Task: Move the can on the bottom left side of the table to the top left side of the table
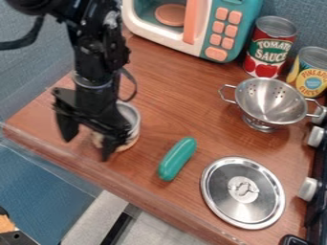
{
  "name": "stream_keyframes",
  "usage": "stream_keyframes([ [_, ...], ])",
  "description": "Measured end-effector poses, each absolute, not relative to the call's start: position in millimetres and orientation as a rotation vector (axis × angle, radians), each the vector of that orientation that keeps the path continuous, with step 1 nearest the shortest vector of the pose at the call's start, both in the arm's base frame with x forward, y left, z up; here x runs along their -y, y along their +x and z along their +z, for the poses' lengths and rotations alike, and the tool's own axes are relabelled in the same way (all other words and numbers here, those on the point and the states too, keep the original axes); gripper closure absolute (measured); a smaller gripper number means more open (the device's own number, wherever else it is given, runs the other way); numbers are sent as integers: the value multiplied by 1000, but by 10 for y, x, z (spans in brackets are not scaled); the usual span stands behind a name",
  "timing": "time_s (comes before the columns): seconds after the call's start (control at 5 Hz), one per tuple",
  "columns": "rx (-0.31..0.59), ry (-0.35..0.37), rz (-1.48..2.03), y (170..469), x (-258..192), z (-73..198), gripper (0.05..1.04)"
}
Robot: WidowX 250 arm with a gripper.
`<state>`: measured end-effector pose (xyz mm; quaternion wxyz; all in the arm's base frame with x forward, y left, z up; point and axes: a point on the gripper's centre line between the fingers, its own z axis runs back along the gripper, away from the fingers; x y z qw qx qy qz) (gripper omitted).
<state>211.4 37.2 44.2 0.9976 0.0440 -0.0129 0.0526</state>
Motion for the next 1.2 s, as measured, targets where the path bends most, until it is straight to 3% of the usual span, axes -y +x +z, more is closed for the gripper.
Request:
stream_keyframes([
  [1.2,60,54,306,3122,-98,387,83],
])
